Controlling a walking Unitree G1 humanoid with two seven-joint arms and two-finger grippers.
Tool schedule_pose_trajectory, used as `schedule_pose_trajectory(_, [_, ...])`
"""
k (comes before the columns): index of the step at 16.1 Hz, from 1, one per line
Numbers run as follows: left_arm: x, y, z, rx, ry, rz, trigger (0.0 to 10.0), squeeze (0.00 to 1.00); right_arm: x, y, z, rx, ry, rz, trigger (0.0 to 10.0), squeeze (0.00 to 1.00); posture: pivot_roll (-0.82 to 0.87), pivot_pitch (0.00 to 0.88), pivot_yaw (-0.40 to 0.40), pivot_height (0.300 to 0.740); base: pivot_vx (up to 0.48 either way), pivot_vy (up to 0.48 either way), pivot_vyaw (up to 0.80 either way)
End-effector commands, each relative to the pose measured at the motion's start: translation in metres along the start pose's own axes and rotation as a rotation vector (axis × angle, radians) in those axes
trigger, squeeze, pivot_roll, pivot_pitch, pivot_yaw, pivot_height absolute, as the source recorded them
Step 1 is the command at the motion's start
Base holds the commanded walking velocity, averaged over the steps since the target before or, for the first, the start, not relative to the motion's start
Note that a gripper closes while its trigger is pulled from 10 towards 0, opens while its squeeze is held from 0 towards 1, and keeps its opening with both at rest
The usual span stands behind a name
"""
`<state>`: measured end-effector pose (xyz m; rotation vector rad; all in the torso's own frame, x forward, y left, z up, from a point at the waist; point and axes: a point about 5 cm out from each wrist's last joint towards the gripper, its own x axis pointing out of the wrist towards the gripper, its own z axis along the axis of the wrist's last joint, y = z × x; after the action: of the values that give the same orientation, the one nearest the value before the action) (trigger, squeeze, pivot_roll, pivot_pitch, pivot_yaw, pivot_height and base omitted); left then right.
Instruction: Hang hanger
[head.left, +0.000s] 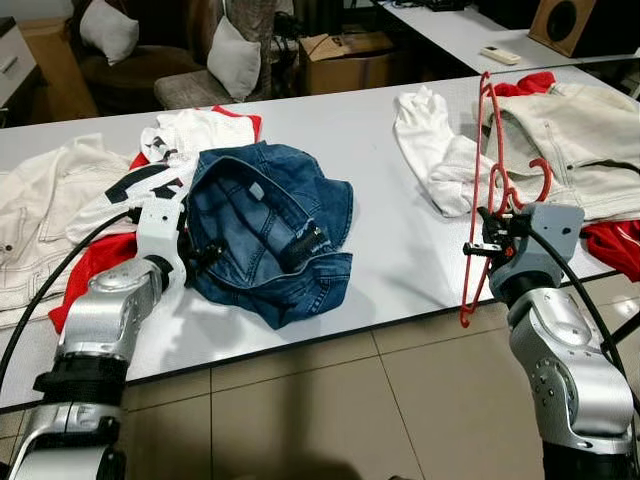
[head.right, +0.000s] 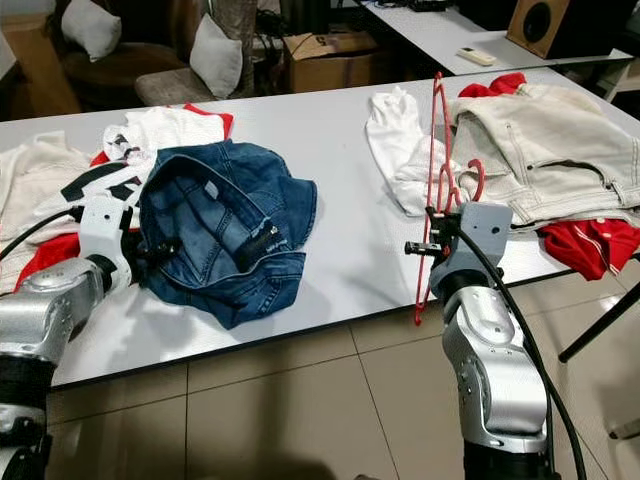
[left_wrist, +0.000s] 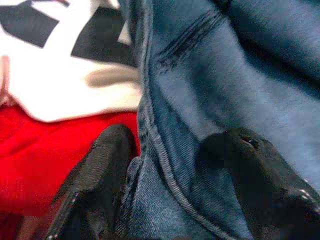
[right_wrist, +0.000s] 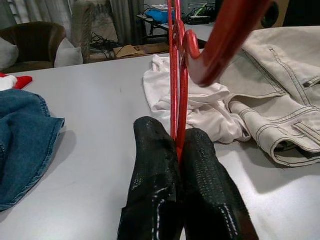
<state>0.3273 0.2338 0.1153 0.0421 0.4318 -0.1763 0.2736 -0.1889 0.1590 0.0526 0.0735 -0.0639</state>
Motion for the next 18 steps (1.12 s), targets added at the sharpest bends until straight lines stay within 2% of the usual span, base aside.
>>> schedule_pose_trajectory(1, [0.002, 0.003, 0.000, 0.009, 0.011, 0.031, 0.0, 0.00, 0.000, 0.002, 0.003, 0.008, -0.010, 0.007, 10.0, 0.00, -0.07, 0.000, 0.041, 0.740, 0.000, 0.000, 0.00])
schedule_pose_trajectory(4, [0.009, 0.001, -0.006, -0.029, 0.001, 0.042, 0.0, 0.00, 0.000, 0.003, 0.005, 0.005, -0.016, 0.022, 10.0, 0.00, -0.08, 0.000, 0.036, 0.740, 0.000, 0.000, 0.00])
schedule_pose_trajectory(5, [0.013, -0.002, -0.004, -0.066, -0.042, 0.037, 0.0, 0.00, 0.001, 0.003, 0.006, 0.003, -0.018, 0.027, 10.0, 0.00, -0.08, 0.000, 0.033, 0.740, 0.000, 0.000, 0.00])
schedule_pose_trajectory(8, [0.016, -0.006, -0.003, -0.129, -0.089, 0.026, 0.0, 0.00, 0.000, 0.004, 0.006, -0.004, -0.019, 0.038, 10.0, 0.00, -0.08, 0.000, 0.030, 0.740, 0.000, 0.000, 0.00])
schedule_pose_trajectory(13, [0.008, 0.007, 0.007, -0.104, -0.154, 0.066, 0.0, 0.00, -0.002, 0.010, 0.005, -0.009, -0.005, 0.120, 10.0, 0.00, -0.08, 0.000, 0.025, 0.740, 0.000, 0.000, 0.00])
schedule_pose_trajectory(18, [0.005, 0.001, 0.026, -0.106, -0.219, 0.017, 0.0, 0.00, -0.006, 0.018, 0.008, 0.033, -0.002, 0.264, 10.0, 0.00, -0.08, 0.000, 0.023, 0.740, 0.000, 0.000, 0.00])
